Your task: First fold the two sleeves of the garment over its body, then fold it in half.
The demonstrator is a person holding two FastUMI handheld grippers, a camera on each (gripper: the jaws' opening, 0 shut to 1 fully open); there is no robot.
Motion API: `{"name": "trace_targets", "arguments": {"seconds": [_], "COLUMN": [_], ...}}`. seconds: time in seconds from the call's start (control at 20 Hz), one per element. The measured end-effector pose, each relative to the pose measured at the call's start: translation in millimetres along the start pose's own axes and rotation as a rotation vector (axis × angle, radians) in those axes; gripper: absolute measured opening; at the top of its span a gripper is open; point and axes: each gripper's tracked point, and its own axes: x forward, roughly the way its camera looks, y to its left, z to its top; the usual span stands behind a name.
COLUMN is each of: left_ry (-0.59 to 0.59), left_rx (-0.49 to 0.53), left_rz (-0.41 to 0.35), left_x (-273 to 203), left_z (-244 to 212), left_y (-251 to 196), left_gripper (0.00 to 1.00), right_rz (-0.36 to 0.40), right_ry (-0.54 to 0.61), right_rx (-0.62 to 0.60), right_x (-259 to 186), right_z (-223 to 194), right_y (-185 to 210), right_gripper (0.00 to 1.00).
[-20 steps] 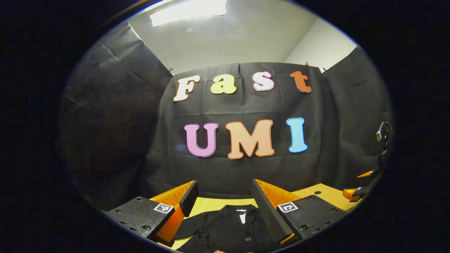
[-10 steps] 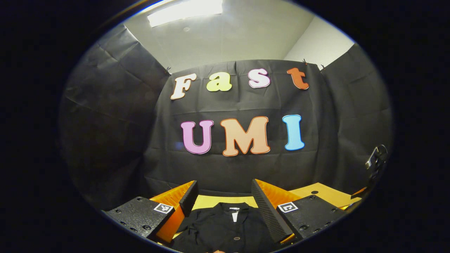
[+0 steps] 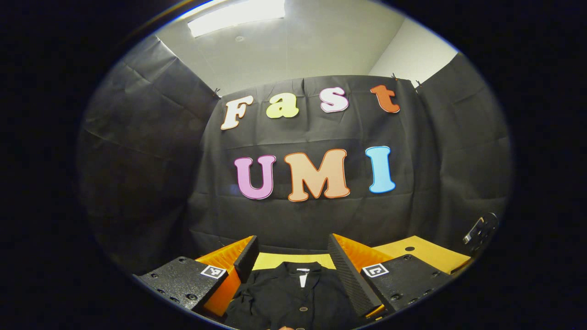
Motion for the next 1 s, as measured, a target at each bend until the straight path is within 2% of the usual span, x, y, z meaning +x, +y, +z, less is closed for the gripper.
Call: {"name": "trace_targets", "arguments": {"seconds": [0.5,0.85,0.9,1.0], "left_ry": [-0.002,0.009,0.016,0.035], "left_rx": [0.022,-0.004,-0.012,-0.010], "left_rz": [0.009,-0.021,-0.034,-0.046], "left_x": [-3.2,-1.2,1.5,5.5], "left_z": [4.0,-3.7,-8.6,-12.1], "left_y": [3.9,8.5,9.5,15.1], "left_gripper": [0.92,0.93,0.93,0.93], "right_rz": [0.064,0.084,0.080,0.081], "right_ry": [0.136,0.141,0.139,0.131], "right_rx": [0.031,0.100,0.108,0.127], "right_x": [25.5,25.5,25.8,26.6], "right_z": [-47.7,-50.6,-48.0,-47.1], "right_y": [12.3,17.0,23.5,32.4], "right_gripper": [1.00,0.99,0.91,0.58]}}
